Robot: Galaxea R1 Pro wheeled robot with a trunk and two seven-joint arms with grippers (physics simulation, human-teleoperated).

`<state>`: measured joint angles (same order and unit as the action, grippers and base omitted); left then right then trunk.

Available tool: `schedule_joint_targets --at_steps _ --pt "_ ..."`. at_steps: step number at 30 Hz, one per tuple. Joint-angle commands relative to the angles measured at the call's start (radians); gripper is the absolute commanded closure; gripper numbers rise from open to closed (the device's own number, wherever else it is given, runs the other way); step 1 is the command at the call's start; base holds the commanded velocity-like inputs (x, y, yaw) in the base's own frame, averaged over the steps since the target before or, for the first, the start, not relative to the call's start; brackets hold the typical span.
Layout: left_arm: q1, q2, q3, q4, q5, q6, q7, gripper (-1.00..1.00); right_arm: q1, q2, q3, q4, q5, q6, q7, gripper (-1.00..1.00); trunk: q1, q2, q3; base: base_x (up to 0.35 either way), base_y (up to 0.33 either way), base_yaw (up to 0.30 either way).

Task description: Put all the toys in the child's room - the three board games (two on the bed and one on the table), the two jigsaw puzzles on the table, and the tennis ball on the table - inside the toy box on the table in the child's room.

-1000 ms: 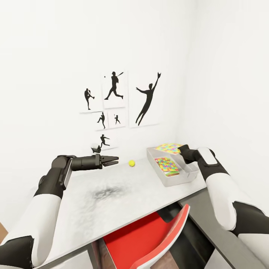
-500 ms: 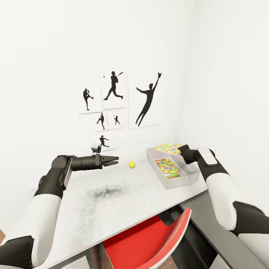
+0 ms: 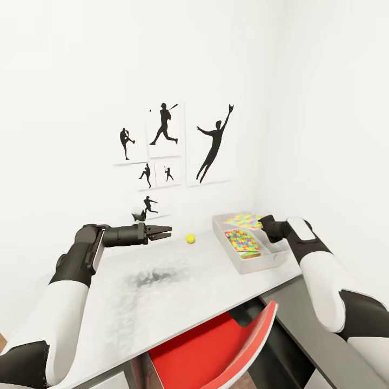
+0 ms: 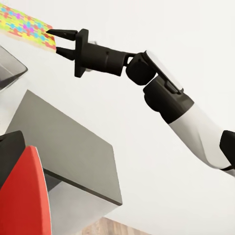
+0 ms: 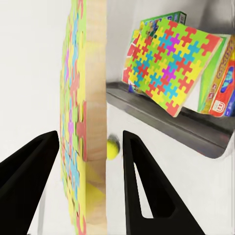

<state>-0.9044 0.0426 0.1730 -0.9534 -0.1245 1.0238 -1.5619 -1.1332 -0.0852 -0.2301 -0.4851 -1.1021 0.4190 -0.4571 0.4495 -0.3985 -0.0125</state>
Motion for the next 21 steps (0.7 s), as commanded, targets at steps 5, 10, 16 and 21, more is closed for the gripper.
schedule_joint_targets --at_steps 5,10,16,21 --pt "-0.001 -0.001 0.002 -0.001 -0.01 0.01 -0.009 -1.0 0.001 -0.013 0.001 -0.01 -0.007 0.007 -0.004 1.0 0.001 -0.001 -0.001 0.0 0.0 0.0" --pt "-0.001 -0.001 0.002 -0.001 -0.011 0.01 -0.009 -1.0 0.001 -0.016 0.004 -0.014 -0.005 0.007 -0.001 1.0 0.001 -0.001 -0.001 0.0 0.0 0.0" --pt "-0.001 -0.001 0.002 -0.001 -0.012 0.01 -0.009 -1.0 0.001 -0.016 0.005 -0.015 -0.006 0.01 -0.004 1.0 0.001 -0.001 -0.001 0.0 0.0 0.0" --pt "-0.001 -0.001 0.002 -0.001 -0.012 0.01 -0.009 -1.0 0.001 -0.016 0.003 -0.015 -0.008 0.045 0.0 1.0 0.001 -0.001 -0.001 0.015 0.0 0.0"
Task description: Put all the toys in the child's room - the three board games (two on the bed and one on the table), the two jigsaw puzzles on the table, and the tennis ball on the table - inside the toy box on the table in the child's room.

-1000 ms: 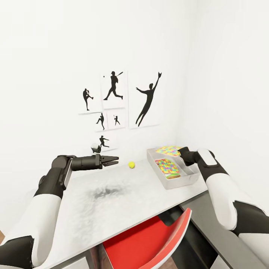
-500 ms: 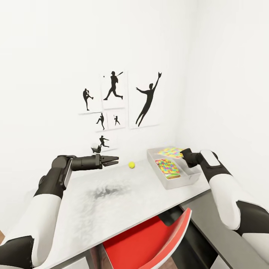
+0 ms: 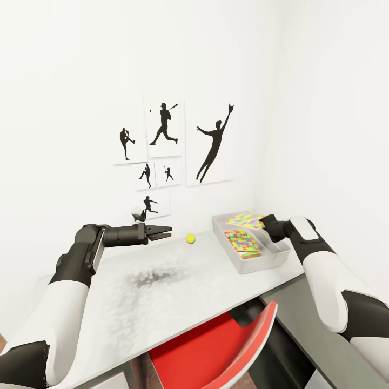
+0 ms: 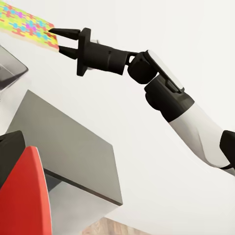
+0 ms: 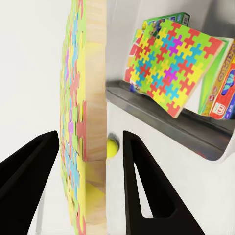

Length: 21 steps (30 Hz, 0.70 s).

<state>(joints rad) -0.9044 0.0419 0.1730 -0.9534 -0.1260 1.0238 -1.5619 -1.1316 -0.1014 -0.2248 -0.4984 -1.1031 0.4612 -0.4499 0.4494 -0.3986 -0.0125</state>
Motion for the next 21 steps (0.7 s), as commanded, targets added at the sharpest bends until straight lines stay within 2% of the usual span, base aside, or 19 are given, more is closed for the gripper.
schedule_joint_targets --at_steps 1,7,13,16,18,21 --pt "-0.001 0.0 0.002 -0.001 -0.011 0.01 -0.009 -1.0 0.0 0.001 -0.005 -0.002 -0.008 0.008 -0.006 1.0 0.001 -0.001 -0.001 0.057 0.0 0.0" --pt "0.001 0.0 0.002 -0.001 -0.01 0.01 -0.009 -1.0 0.004 0.0 -0.01 -0.002 -0.01 0.013 0.005 1.0 0.001 -0.001 -0.001 0.025 0.0 0.0" --pt "0.004 0.0 0.002 -0.001 -0.009 0.01 -0.009 -1.0 0.009 0.0 -0.009 -0.003 -0.007 0.011 0.104 1.0 0.001 -0.001 -0.001 0.003 0.0 0.0" --pt "0.004 0.0 0.002 -0.001 -0.009 0.01 -0.009 -1.0 0.005 -0.001 -0.009 -0.002 -0.008 0.017 0.121 1.0 0.001 -0.001 -0.001 0.0 0.0 0.0" --pt "0.004 0.0 0.002 -0.001 -0.009 0.01 -0.009 -1.0 0.001 -0.003 -0.01 -0.002 -0.008 0.026 0.095 1.0 0.001 -0.001 -0.001 0.0 0.0 0.0" --pt "0.004 0.0 0.002 -0.001 -0.009 0.01 -0.009 -1.0 -0.001 -0.024 -0.01 -0.002 -0.011 0.06 0.007 1.0 0.001 -0.001 -0.001 0.0 0.0 0.0"
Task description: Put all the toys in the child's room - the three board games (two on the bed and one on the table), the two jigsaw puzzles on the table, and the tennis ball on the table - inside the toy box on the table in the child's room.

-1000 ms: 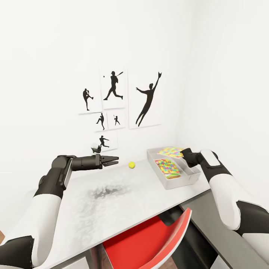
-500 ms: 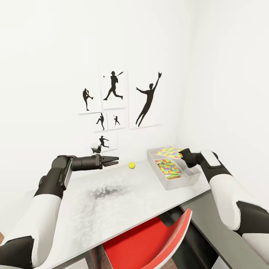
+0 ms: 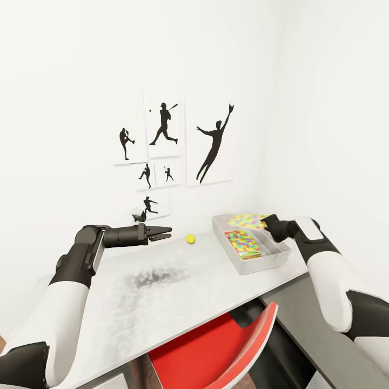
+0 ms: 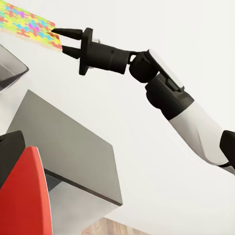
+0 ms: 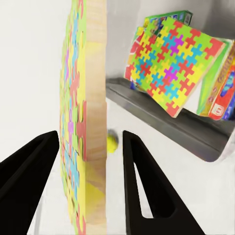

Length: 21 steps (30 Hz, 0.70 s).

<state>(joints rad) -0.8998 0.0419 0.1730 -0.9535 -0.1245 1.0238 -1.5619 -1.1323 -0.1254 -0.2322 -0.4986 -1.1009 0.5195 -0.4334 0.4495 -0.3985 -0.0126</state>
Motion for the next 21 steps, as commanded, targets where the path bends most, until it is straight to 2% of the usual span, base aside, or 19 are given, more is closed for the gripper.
schedule_joint_targets --at_steps 1,7,14,21 --pt "-0.001 -0.001 0.002 -0.001 -0.011 0.01 -0.009 -1.0 -0.001 -0.007 -0.004 -0.002 -0.013 0.017 -0.033 1.0 0.001 -0.001 -0.001 0.0 0.0 0.0" --pt "-0.001 -0.001 0.002 -0.001 -0.01 0.01 -0.009 -1.0 -0.001 -0.026 -0.008 -0.003 -0.018 0.058 -0.068 1.0 0.001 -0.001 -0.001 0.0 0.0 0.0" --pt "-0.001 -0.001 0.002 -0.001 -0.01 0.01 -0.009 -1.0 0.0 -0.032 -0.009 -0.003 -0.088 0.082 -0.069 1.0 0.001 -0.001 -0.001 0.0 0.0 0.0" --pt "0.0 -0.001 0.002 -0.001 -0.012 0.01 -0.009 -1.0 0.001 -0.033 -0.009 -0.003 -0.097 0.095 -0.071 1.0 0.001 -0.001 -0.001 0.031 0.0 0.0"
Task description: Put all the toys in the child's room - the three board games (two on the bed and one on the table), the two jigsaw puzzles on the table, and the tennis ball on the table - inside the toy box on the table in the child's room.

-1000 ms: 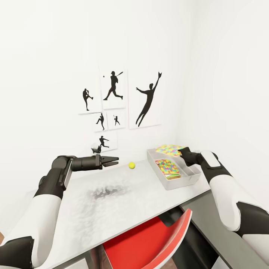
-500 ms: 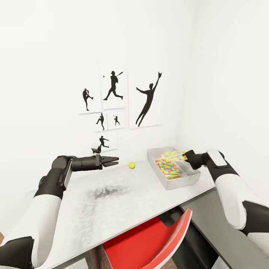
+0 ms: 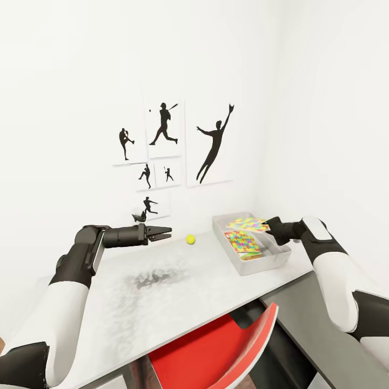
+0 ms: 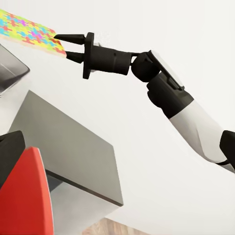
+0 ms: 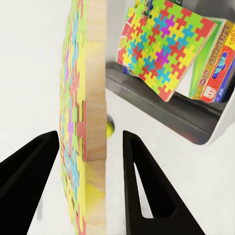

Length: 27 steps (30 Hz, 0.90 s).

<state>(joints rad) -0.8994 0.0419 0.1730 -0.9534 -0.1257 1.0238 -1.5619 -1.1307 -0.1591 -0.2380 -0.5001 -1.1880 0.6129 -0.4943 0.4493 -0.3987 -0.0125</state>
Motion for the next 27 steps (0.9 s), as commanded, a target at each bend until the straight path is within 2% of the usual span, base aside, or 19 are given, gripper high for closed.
schedule_joint_targets --at_steps 1,18,27 --pt "-0.001 -0.001 0.002 -0.001 -0.011 0.01 -0.009 -1.0 0.0 0.001 -0.003 -0.002 -0.01 0.001 -0.01 1.0 0.001 -0.001 -0.001 0.131 0.0 0.0" --pt "0.0 -0.003 0.0 -0.001 -0.011 0.01 -0.009 -1.0 0.0 0.002 -0.003 -0.002 -0.01 -0.004 -0.01 1.0 0.001 -0.001 -0.011 0.024 -0.022 0.06" --pt "0.0 -0.007 0.0 -0.001 -0.011 0.01 -0.009 -1.0 0.0 0.002 -0.003 -0.002 -0.008 -0.012 -0.01 1.0 0.001 -0.001 -0.012 0.091 -0.034 0.018"
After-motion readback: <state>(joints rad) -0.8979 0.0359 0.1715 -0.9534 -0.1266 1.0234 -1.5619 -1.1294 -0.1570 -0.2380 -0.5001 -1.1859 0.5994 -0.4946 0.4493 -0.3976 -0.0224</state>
